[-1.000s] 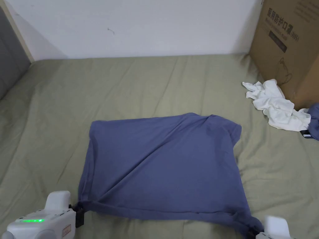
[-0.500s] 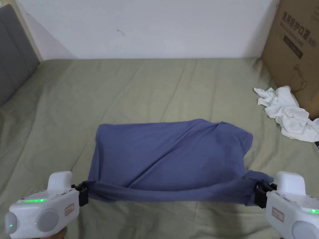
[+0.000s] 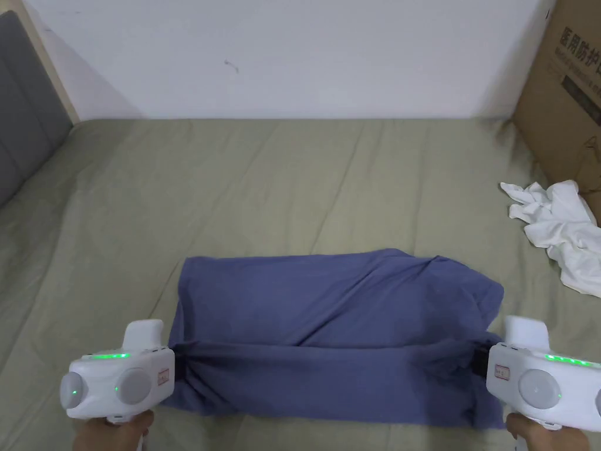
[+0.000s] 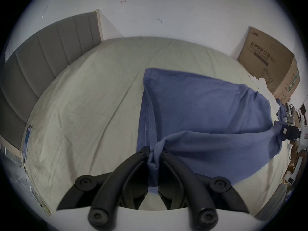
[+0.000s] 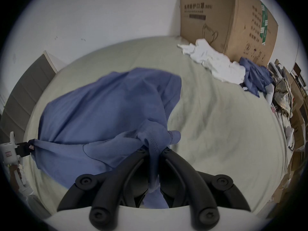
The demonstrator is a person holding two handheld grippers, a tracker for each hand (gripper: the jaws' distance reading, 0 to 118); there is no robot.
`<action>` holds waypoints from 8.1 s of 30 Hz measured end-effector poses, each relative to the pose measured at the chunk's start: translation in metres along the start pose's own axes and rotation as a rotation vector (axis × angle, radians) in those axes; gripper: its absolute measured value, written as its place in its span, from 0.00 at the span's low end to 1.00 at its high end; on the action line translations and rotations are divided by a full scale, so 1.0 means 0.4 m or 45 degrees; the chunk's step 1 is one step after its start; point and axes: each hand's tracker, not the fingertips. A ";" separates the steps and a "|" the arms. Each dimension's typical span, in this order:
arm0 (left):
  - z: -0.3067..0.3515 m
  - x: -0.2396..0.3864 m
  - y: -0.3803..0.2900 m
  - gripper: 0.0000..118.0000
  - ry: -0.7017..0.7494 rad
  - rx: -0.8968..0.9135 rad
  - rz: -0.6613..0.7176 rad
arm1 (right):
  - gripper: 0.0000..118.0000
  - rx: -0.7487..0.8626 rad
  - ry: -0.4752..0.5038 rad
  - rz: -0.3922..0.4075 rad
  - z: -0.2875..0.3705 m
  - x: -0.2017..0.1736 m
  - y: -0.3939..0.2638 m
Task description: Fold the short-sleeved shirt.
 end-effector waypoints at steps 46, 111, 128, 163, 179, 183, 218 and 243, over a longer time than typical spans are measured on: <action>0.505 0.032 -0.160 0.05 -0.185 0.592 0.051 | 0.03 0.821 0.001 0.188 0.631 -0.059 -0.150; 0.199 -0.055 -0.134 0.10 -0.190 -0.006 0.154 | 0.13 0.058 0.117 0.037 0.270 0.032 -0.216; 0.193 -0.120 -0.363 0.10 -0.125 -0.189 0.218 | 0.13 -0.188 0.067 -0.101 0.234 0.082 -0.470; 0.666 0.172 -0.105 0.03 -0.117 0.916 -0.097 | 0.02 0.913 0.041 0.126 0.722 -0.093 -0.142; 0.369 0.031 0.100 0.03 -0.162 0.526 -0.051 | 0.02 0.780 0.079 0.143 0.591 -0.099 -0.054; 0.226 -0.027 0.183 0.03 -0.132 0.354 -0.003 | 0.02 0.737 0.061 0.142 0.538 -0.098 -0.028; 0.062 -0.004 0.232 0.07 -0.119 0.171 -0.051 | 0.55 0.295 0.027 0.082 0.083 -0.020 0.181; 0.120 -0.018 0.168 0.07 -0.216 0.211 0.079 | 0.04 0.068 0.053 0.127 -0.113 0.001 0.251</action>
